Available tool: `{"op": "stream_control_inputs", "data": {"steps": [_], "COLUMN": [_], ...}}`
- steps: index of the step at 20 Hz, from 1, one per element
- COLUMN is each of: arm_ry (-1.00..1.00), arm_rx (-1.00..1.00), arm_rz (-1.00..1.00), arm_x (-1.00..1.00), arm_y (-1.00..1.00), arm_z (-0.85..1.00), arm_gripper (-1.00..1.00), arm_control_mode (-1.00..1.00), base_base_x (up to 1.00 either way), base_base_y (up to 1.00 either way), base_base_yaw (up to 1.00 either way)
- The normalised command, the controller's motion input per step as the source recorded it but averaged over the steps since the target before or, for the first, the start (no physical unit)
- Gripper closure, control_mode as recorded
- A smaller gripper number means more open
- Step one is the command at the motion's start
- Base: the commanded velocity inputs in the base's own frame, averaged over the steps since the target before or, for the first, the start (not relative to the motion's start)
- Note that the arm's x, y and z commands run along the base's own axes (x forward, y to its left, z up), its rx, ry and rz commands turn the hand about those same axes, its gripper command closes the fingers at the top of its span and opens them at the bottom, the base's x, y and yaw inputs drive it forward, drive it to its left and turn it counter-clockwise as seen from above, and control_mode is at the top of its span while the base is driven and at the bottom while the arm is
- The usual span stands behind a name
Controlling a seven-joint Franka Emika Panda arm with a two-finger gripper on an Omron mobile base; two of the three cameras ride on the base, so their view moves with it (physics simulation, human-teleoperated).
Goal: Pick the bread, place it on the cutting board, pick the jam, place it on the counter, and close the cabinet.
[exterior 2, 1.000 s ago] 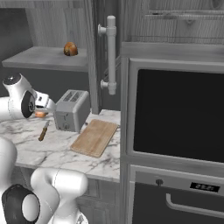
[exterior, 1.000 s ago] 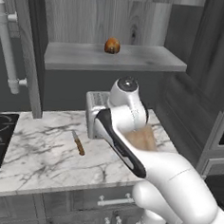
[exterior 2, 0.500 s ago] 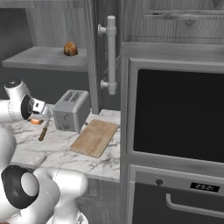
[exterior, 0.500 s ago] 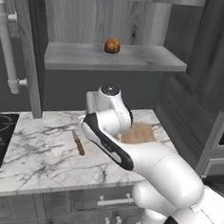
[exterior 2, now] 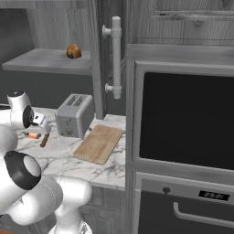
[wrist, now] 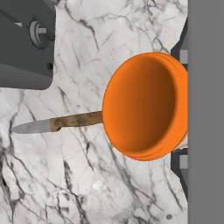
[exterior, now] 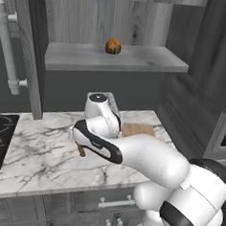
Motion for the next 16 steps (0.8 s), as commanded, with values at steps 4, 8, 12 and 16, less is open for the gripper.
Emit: {"op": "stream_control_inputs", "data": {"steps": [4, 8, 12, 16], "arm_ry": [0.06, 0.00, -0.02, -0.03], "arm_rx": [0.00, 0.00, -0.03, -0.03], "arm_rz": [0.01, 0.01, 0.01, 0.01], "arm_x": [0.00, 0.00, 0.00, 0.00], "arm_y": [0.23, 0.21, 0.30, 0.32], "arm_z": [-0.29, -0.28, -0.28, -0.30], "arm_gripper": [1.00, 1.00, 1.00, 1.00], "arm_control_mode": [-1.00, -1.00, -1.00, -1.00], "base_base_x": [0.00, 0.00, 0.00, 0.00], "base_base_y": [0.00, 0.00, 0.00, 0.00], "base_base_yaw": [0.00, 0.00, 0.00, 0.00]}}
